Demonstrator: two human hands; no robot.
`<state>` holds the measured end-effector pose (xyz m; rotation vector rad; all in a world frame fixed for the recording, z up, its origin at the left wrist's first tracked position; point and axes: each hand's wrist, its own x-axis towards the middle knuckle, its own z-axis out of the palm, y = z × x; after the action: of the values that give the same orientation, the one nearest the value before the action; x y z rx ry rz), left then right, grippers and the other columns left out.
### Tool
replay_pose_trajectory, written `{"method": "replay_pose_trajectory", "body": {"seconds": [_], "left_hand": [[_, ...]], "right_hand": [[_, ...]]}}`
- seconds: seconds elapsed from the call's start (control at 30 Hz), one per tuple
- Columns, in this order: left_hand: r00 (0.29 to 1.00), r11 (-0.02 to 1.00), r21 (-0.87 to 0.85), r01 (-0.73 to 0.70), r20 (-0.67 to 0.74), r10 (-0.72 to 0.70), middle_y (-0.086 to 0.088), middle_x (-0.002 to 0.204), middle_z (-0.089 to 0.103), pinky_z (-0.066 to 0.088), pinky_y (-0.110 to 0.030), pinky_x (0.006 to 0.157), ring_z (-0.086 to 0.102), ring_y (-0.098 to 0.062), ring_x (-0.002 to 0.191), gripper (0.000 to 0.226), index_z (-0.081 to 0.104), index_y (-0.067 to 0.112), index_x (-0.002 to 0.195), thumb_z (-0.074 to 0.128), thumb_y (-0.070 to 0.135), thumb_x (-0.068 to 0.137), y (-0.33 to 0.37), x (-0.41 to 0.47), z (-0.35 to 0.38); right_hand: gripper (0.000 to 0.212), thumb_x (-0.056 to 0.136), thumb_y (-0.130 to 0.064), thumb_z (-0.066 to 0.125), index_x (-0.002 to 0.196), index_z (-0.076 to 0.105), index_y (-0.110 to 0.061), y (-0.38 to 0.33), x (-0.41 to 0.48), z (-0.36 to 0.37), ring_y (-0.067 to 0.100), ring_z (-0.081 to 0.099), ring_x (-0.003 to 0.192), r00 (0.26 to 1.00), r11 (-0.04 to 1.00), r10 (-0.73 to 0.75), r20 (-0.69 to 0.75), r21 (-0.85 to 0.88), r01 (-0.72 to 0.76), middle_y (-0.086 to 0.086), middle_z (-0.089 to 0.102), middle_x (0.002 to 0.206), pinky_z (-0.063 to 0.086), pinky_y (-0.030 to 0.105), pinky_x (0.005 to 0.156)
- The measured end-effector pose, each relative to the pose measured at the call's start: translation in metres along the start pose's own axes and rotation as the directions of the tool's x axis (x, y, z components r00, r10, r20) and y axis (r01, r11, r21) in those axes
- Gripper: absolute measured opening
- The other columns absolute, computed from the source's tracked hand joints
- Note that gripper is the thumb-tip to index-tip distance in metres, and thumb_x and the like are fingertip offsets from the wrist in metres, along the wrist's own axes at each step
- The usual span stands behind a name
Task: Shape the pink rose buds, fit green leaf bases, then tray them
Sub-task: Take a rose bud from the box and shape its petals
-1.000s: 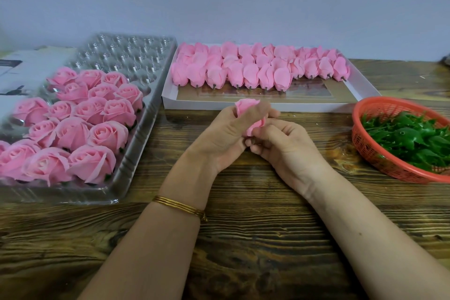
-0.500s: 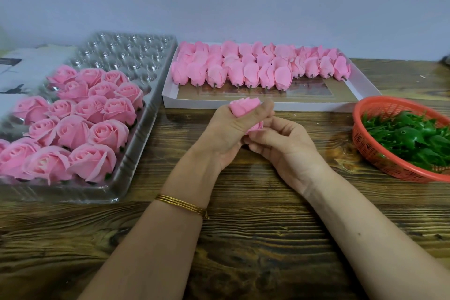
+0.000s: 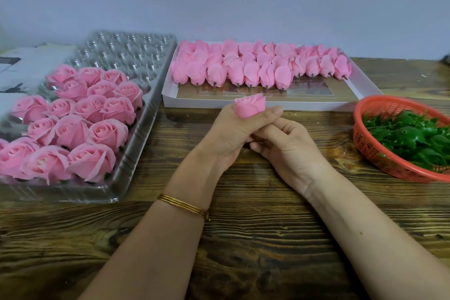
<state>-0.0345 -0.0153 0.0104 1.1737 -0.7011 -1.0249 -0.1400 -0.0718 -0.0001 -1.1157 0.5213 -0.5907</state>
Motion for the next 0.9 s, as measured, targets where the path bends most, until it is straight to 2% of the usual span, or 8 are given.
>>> {"method": "replay_pose_trajectory", "body": {"seconds": [0.1,0.2,0.3,0.47,0.6,0.67,0.77,0.9], "left_hand": [[0.999,1.000,-0.027,-0.007,-0.033,0.006,-0.016,0.078,0.062,0.048,-0.022,0.054,0.060,-0.017,0.063,0.029,0.066,-0.007,0.099,0.072,0.017,0.083,-0.0012,0.0004,0.0020],[1.000,1.000,-0.018,-0.014,-0.025,0.013,-0.015,0.072,0.066,0.053,-0.028,0.065,0.064,-0.020,0.065,0.013,0.070,0.006,0.074,0.073,0.014,0.084,-0.0031,0.0021,0.0017],[1.000,1.000,-0.029,-0.007,0.018,0.008,-0.009,0.062,0.064,0.046,-0.018,0.046,0.061,-0.014,0.054,0.018,0.069,0.012,0.066,0.073,0.012,0.084,-0.0033,0.0018,0.0011],[0.999,0.999,-0.047,0.020,0.032,-0.019,-0.015,0.073,0.059,0.039,-0.026,0.053,0.055,-0.022,0.064,0.028,0.066,0.001,0.081,0.076,0.023,0.067,0.0033,-0.0019,0.0015],[1.000,0.999,-0.037,0.020,0.013,-0.019,-0.020,0.093,0.049,0.032,-0.031,0.058,0.043,-0.032,0.079,0.056,0.056,0.001,0.114,0.074,0.029,0.068,0.0055,-0.0033,0.0036],[1.000,0.999,-0.037,0.012,0.007,-0.012,-0.020,0.084,0.055,0.038,-0.031,0.060,0.052,-0.029,0.072,0.057,0.060,-0.004,0.113,0.074,0.029,0.069,0.0045,-0.0028,0.0034],[1.000,1.000,-0.026,0.002,-0.002,-0.002,-0.024,0.089,0.060,0.047,-0.032,0.069,0.060,-0.026,0.076,0.061,0.059,-0.020,0.109,0.074,0.027,0.073,0.0003,-0.0013,0.0023],[1.000,1.000,-0.003,0.006,-0.004,-0.006,-0.018,0.081,0.062,0.046,-0.026,0.063,0.058,-0.024,0.074,0.034,0.067,-0.010,0.100,0.072,0.018,0.082,-0.0013,-0.0006,0.0029]], "right_hand": [[0.023,0.081,0.008,0.065,0.104,0.063,0.012,0.0011,-0.0010,0.0011,0.018,0.060,0.076,0.999,0.999,-0.035,0.001,0.000,0.035,0.013,0.063,0.079,0.052,0.025,0.076],[0.038,0.074,0.011,0.071,0.110,0.059,0.018,0.0032,-0.0017,0.0015,0.027,0.062,0.084,0.995,0.994,-0.085,-0.043,-0.075,0.082,0.018,0.065,0.083,0.053,0.038,0.087],[0.029,0.075,0.011,0.071,0.102,0.061,0.017,0.0047,-0.0006,-0.0012,0.023,0.061,0.073,0.991,0.986,-0.119,-0.066,-0.129,0.109,0.014,0.064,0.074,0.054,0.030,0.072],[0.019,0.081,0.008,0.066,0.098,0.064,0.015,0.0038,-0.0007,-0.0008,0.027,0.054,0.076,0.995,0.990,-0.093,-0.041,-0.113,0.088,0.021,0.060,0.080,0.049,0.022,0.067],[0.017,0.079,0.002,0.067,0.074,0.076,-0.013,0.0042,0.0011,-0.0007,0.018,0.056,0.074,0.998,0.994,-0.067,-0.005,-0.091,0.066,0.005,0.066,0.069,0.048,0.020,0.067],[0.013,0.070,-0.004,0.073,0.083,0.073,-0.005,0.0033,-0.0002,0.0003,0.020,0.057,0.075,0.998,0.997,-0.061,0.001,-0.056,0.061,0.008,0.066,0.072,0.050,0.020,0.067],[0.035,0.070,0.003,0.075,0.103,0.065,0.011,0.0041,-0.0005,-0.0009,0.016,0.062,0.073,0.997,0.995,-0.070,-0.010,-0.074,0.069,0.006,0.066,0.071,0.052,0.023,0.069],[0.027,0.078,0.013,0.067,0.104,0.060,0.019,0.0041,-0.0010,-0.0007,0.017,0.058,0.068,0.996,0.992,-0.079,-0.044,-0.103,0.074,0.009,0.062,0.068,0.049,0.026,0.069]]}}
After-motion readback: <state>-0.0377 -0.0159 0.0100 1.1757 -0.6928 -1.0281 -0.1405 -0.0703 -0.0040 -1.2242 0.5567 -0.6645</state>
